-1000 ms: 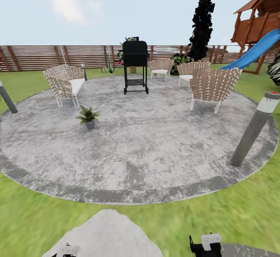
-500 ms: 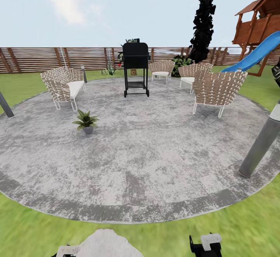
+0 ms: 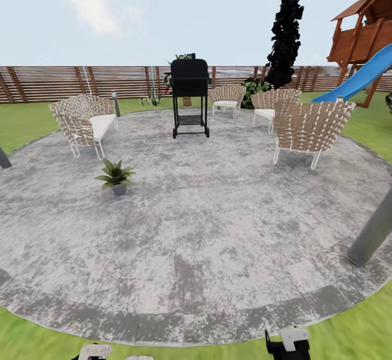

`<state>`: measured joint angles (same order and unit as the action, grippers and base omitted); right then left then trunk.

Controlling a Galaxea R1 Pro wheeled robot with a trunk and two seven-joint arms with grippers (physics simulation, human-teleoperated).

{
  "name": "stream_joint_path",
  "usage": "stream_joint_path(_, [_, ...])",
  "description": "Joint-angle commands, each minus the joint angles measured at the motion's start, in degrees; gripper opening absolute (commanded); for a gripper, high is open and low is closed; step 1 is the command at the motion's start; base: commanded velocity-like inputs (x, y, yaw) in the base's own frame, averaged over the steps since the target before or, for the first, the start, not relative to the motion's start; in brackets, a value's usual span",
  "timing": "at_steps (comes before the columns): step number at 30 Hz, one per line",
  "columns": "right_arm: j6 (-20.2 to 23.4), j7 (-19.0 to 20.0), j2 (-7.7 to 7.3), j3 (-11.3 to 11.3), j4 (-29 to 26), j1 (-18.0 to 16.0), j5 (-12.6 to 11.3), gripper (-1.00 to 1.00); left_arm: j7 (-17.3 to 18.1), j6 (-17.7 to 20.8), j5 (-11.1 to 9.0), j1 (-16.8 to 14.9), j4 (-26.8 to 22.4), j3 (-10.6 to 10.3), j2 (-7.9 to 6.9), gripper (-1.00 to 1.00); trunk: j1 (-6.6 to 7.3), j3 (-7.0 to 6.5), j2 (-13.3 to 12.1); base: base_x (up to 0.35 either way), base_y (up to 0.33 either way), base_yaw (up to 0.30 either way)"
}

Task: Pick up the pesticide atomizer in the garden and spray insectifuge to fully cover both potted plants in the garden.

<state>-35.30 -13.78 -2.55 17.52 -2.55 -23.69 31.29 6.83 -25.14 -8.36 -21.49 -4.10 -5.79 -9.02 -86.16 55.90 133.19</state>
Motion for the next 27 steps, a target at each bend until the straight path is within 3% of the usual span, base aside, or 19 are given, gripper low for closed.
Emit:
stream_joint_path(1, [-0.1,-0.4,0.0,0.2,0.1,0.0,0.6,1.0,0.2,-0.2,-0.6,0.0,0.1,-0.4,-0.03,-1.0,-0.02,0.05,0.0,0.338,0.0,0.0])
stream_joint_path(19, [-0.1,-0.4,0.0,0.2,0.1,0.0,0.6,1.0,0.2,-0.2,-0.6,0.0,0.1,-0.4,-0.03,-1.0,-0.02,0.05,0.0,0.338,0.0,0.001])
stream_joint_path(27, [-0.1,-0.4,0.0,0.2,0.1,0.0,0.6,1.0,0.2,-0.2,-0.6,0.0,0.1,-0.4,-0.03,-1.0,-0.02,0.05,0.0,0.338,0.0,0.226])
